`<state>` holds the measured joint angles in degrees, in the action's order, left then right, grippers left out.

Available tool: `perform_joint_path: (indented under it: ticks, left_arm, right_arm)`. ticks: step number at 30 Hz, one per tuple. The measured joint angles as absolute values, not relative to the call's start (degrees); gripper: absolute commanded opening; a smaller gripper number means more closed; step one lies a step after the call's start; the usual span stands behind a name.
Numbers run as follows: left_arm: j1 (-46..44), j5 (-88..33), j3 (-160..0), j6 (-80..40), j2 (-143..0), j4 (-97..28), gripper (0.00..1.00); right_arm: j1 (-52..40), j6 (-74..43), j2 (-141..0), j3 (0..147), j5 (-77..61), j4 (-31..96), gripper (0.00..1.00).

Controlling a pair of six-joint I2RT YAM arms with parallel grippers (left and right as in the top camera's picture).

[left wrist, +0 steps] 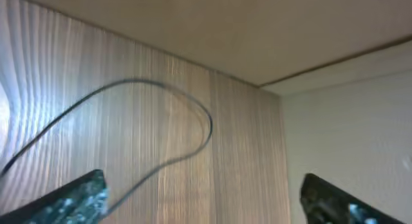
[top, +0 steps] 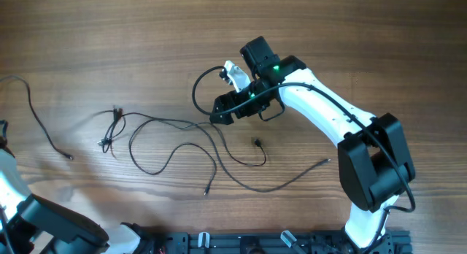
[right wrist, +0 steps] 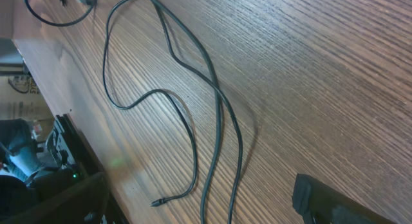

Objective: Untangle cables

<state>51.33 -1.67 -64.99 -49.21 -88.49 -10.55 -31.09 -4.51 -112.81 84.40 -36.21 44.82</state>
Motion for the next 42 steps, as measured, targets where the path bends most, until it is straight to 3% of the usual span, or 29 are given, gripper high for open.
perform_joint_path:
  ticks: [6, 13, 18, 23, 28, 30, 31, 32, 37, 42]
  left_arm:
    - [46.46, -7.22, -65.19, -45.93, -87.18, -28.16, 1.0]
    - [28.45, -9.98, -65.1, -28.51, -86.65, -42.13, 0.95]
    - [18.85, -10.48, -62.85, -14.81, -86.67, -46.17, 0.94]
    - [16.49, -10.41, -58.04, -7.31, -87.81, -45.19, 0.91]
    - [12.49, -9.32, -54.24, -3.57, -88.2, -41.56, 0.69]
    - [11.68, -7.7, -52.75, -3.16, -88.2, -37.74, 0.54]
    - [11.62, -6.74, -52.14, -3.68, -88.2, -36.49, 0.35]
    - [11.62, -5.74, -51.7, -4.51, -88.2, -35.7, 0.04]
    - [11.81, -2.83, -54.87, -11.25, -87.88, -35.0, 0.04]
    - [14.24, -4.29, -79.57, -13.47, -82.67, -40.49, 0.04]
  right_arm:
    - [-31.09, -4.49, -112.81, 84.4, -36.23, 44.12, 0.94]
    - [-30.33, -4.49, -112.81, 84.4, -36.4, 44.49, 0.94]
    - [-28.95, -4.25, -112.81, 84.4, -36.4, 46.19, 0.94]
    - [-28.93, -4.25, -112.81, 84.4, -36.4, 46.28, 0.94]
    - [-28.93, -4.25, -112.81, 84.4, -36.4, 46.26, 0.94]
    - [-28.93, -4.25, -112.81, 84.4, -36.4, 46.28, 0.94]
    - [-28.93, -4.23, -112.81, 84.4, -36.4, 46.3, 0.94]
    - [-28.93, -4.23, -112.81, 84.4, -36.4, 46.3, 0.94]
    - [-28.93, -4.23, -112.81, 84.4, -36.4, 46.26, 0.94]
    - [-28.93, -4.23, -112.81, 84.4, -36.4, 46.02, 0.94]
